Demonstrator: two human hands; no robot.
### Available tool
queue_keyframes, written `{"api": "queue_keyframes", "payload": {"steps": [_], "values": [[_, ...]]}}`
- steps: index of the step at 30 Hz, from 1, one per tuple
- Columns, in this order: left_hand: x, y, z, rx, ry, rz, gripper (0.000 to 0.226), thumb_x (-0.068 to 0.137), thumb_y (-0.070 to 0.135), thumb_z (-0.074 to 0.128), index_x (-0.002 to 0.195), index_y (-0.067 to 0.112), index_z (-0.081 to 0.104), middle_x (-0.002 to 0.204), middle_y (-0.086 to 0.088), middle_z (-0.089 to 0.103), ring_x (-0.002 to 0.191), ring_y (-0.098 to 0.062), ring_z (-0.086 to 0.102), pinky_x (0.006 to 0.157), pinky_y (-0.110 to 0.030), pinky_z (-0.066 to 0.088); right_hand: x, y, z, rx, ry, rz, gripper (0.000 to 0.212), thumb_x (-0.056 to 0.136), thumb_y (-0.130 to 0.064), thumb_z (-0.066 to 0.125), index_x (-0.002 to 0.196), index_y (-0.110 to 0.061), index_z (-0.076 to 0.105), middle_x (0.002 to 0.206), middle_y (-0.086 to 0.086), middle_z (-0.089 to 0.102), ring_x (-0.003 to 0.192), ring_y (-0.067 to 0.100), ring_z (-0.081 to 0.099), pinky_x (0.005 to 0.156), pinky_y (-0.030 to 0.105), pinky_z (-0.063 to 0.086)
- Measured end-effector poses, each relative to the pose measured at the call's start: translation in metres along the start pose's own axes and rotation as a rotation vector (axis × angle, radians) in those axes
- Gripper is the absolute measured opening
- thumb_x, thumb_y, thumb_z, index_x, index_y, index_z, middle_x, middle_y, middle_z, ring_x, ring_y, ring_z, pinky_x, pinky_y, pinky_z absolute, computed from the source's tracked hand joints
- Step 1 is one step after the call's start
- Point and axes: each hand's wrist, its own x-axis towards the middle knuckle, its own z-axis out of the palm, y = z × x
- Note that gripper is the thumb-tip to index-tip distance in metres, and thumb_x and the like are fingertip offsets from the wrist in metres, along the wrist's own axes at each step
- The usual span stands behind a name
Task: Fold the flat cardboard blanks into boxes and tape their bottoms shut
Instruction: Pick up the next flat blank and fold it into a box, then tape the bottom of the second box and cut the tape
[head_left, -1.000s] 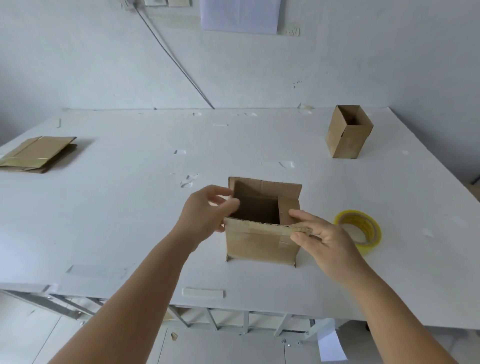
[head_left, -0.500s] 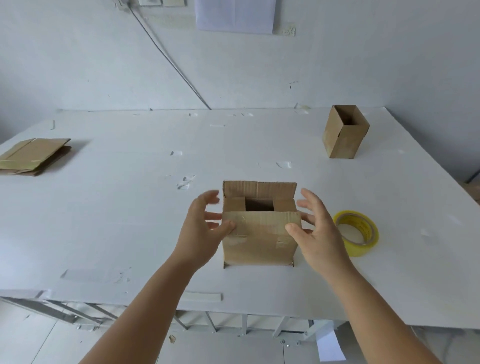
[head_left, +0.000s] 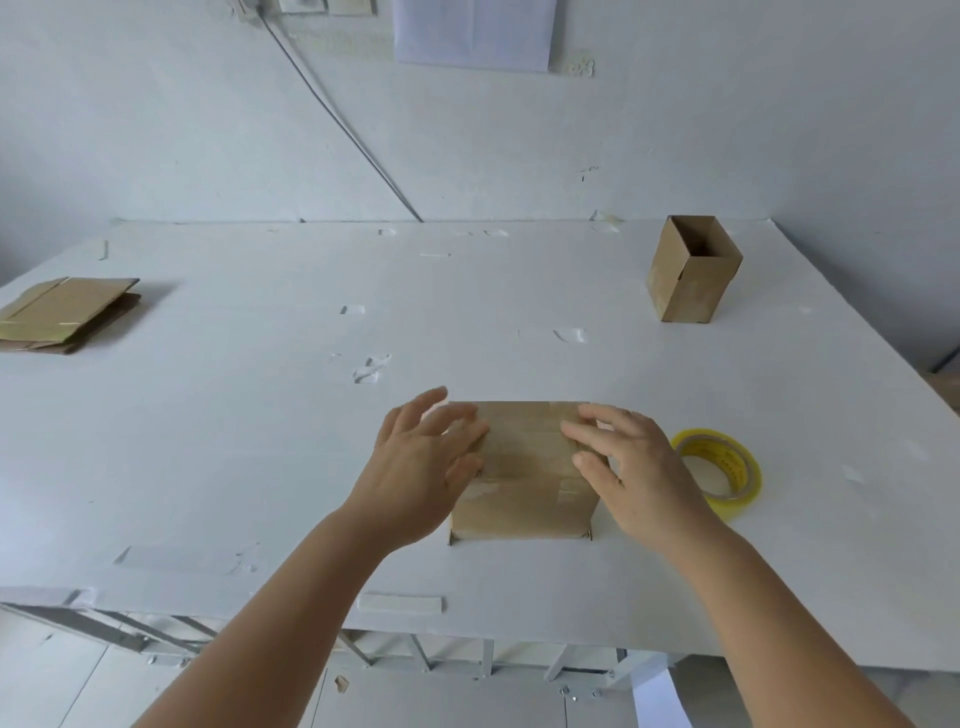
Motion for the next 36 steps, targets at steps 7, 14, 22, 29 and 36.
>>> {"api": "queue_keyframes", "payload": {"steps": [7, 14, 22, 29, 36], "values": [[0.011, 0.053, 0.025, 0.273, -0.247, 0.086, 0.068, 0.093, 0.049, 0.007, 0.152, 0.017, -0.008, 0.160, 0.002, -0.013, 0.138, -0.009, -0.026, 0.112, -0.028, -0.016, -0.006, -0.001, 0.003, -0.168, -0.074, -0.054, 0.046, 0.097, -0.032, 0.030, 0.138, -0.022, 0.049, 0.149, -0.005, 0.040, 0.143, 0.020, 0.026, 0.108, 0.034, 0.027], [0.015, 0.061, 0.031, 0.324, -0.265, 0.044, 0.056, 0.104, 0.036, 0.014, 0.151, 0.019, -0.011, 0.159, 0.005, -0.016, 0.142, -0.008, -0.023, 0.112, -0.027, -0.015, -0.010, -0.002, 0.003, -0.254, -0.312, -0.003, 0.059, 0.098, -0.047, 0.009, 0.152, -0.024, 0.010, 0.160, -0.009, 0.001, 0.147, 0.010, -0.005, 0.117, 0.037, 0.006], [0.018, 0.061, 0.032, 0.267, -0.249, 0.018, 0.056, 0.104, 0.037, 0.016, 0.153, 0.020, -0.003, 0.160, 0.007, -0.012, 0.144, -0.007, -0.018, 0.117, -0.028, -0.009, -0.013, 0.054, -0.003, 0.060, -0.081, 0.327, 0.036, 0.101, -0.023, 0.033, 0.133, -0.009, 0.039, 0.134, 0.002, 0.044, 0.125, 0.023, 0.040, 0.098, 0.039, 0.032], [0.018, 0.060, 0.035, 0.247, -0.203, 0.024, 0.069, 0.091, 0.050, -0.005, 0.153, 0.021, 0.001, 0.160, 0.009, -0.009, 0.142, -0.003, -0.018, 0.116, -0.026, -0.009, -0.037, 0.117, 0.002, -0.408, -0.258, 0.529, 0.046, 0.089, -0.010, 0.045, 0.132, -0.025, 0.048, 0.123, 0.003, 0.059, 0.113, 0.028, 0.052, 0.093, 0.033, 0.039], [0.015, 0.059, 0.035, 0.212, -0.170, 0.019, 0.077, 0.084, 0.050, -0.002, 0.152, 0.020, 0.018, 0.159, 0.004, 0.012, 0.147, -0.013, 0.006, 0.117, -0.026, 0.002, -0.028, 0.117, -0.003, -0.206, -0.014, 0.542, 0.032, 0.087, -0.007, 0.047, 0.112, -0.023, 0.062, 0.084, 0.007, 0.063, 0.083, 0.033, 0.056, 0.063, 0.029, 0.039]]}}
